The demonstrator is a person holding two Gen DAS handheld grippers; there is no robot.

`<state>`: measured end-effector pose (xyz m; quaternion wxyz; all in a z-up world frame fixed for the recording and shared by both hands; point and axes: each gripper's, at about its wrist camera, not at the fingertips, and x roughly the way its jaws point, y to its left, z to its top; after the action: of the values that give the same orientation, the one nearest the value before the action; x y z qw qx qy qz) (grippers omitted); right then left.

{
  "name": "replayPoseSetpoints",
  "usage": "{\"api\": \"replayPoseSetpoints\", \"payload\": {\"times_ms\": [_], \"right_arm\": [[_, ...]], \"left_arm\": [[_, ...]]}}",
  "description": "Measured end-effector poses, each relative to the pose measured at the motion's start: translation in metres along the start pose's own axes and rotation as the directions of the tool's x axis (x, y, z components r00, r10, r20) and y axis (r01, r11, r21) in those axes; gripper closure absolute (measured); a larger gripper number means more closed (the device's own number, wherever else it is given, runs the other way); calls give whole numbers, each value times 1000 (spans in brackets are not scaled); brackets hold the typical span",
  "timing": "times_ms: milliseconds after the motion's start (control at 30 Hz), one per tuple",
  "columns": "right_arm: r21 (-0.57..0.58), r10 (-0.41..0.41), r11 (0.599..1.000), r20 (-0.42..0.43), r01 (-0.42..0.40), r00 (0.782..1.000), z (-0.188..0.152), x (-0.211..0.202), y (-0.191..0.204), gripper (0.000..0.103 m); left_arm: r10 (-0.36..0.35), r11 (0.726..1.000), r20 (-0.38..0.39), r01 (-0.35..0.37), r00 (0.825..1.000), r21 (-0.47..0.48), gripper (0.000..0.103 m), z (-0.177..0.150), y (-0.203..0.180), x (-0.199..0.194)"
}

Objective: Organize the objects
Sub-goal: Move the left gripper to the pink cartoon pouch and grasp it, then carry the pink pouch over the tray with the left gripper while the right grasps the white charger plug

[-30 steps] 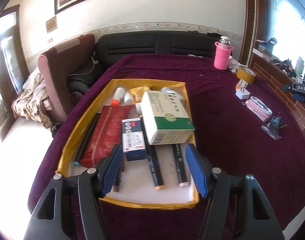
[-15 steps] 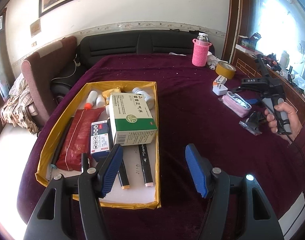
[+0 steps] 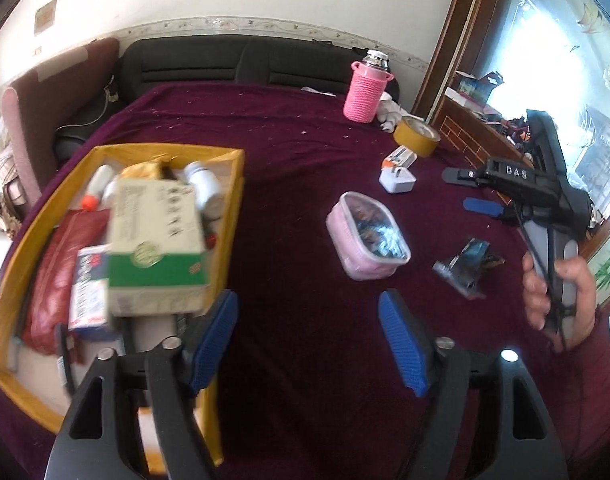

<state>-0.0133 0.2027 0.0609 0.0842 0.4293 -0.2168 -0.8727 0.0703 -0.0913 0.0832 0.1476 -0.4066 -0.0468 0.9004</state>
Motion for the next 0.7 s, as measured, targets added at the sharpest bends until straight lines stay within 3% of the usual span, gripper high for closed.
{"api": "replayPoseSetpoints", "payload": {"times_ms": [200,367,567,700], "right_arm": [[99,-21,995,83,12,996,-3,1,-37,20],[119,-6,993,90,-5,996,6,6,-53,20],[160,29,986,73,-40,997,8,12,-67,20],[162,22,986,70,-34,997,6,15,-70,20]], "left_arm": [[-12,1000,-54,11,998,-13,31,29,-30,68],[73,997,-53,-72,996,27,31,40,-44,113],[73,993,-44,-68,996,99,30,43,-69,141],[70,978,-36,-62,997,199,30,41,-87,144]]}}
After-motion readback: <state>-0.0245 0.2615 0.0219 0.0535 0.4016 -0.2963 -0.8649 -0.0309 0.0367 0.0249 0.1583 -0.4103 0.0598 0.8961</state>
